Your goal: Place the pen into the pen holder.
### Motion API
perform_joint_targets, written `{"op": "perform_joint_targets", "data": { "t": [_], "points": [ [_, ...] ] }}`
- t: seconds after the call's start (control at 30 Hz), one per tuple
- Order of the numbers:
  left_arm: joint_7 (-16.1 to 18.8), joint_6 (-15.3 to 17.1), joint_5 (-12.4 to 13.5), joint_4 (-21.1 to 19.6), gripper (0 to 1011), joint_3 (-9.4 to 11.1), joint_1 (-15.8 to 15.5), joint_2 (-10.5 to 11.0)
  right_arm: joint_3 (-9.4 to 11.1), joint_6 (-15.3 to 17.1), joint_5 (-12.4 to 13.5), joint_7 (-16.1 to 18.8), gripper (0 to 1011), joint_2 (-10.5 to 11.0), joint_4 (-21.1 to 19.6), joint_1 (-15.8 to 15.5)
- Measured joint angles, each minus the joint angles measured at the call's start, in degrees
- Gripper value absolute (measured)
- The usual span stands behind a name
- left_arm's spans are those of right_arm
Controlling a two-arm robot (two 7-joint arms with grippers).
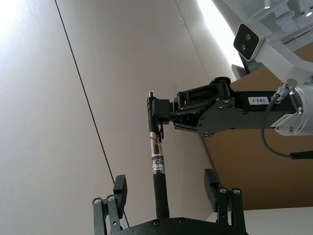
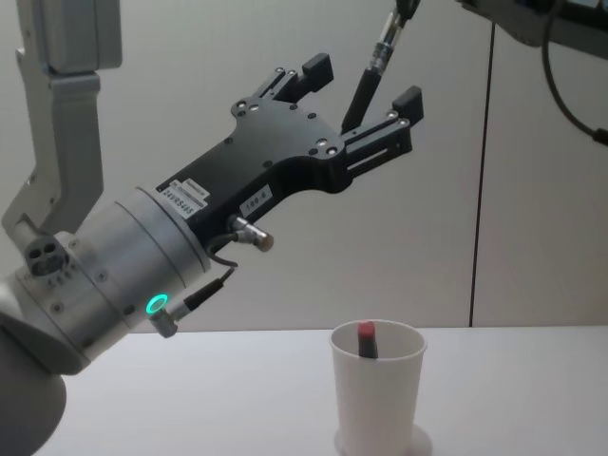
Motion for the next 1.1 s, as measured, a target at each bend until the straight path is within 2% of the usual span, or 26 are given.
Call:
{"op": "perform_joint_targets", "data": {
  "t": [0.6, 0.87, 1.1],
  "points": [
    [0.0, 0.0, 0.0, 0.0, 1000, 0.0, 0.0, 0.0, 0.69, -3.55, -1.67, -2.59, 112, 1.42, 2.03, 0.07],
    [0.0, 0.0, 0.0, 0.0, 1000, 0.0, 0.0, 0.0, 1.12, -6.41, -4.08, -3.71, 113, 2.14, 4.14, 0.24],
    [0.0, 0.0, 0.0, 0.0, 1000, 0.0, 0.0, 0.0, 0.99, -10.03, -7.79, -3.81, 113, 2.49, 6.56, 0.19]
  ]
}}
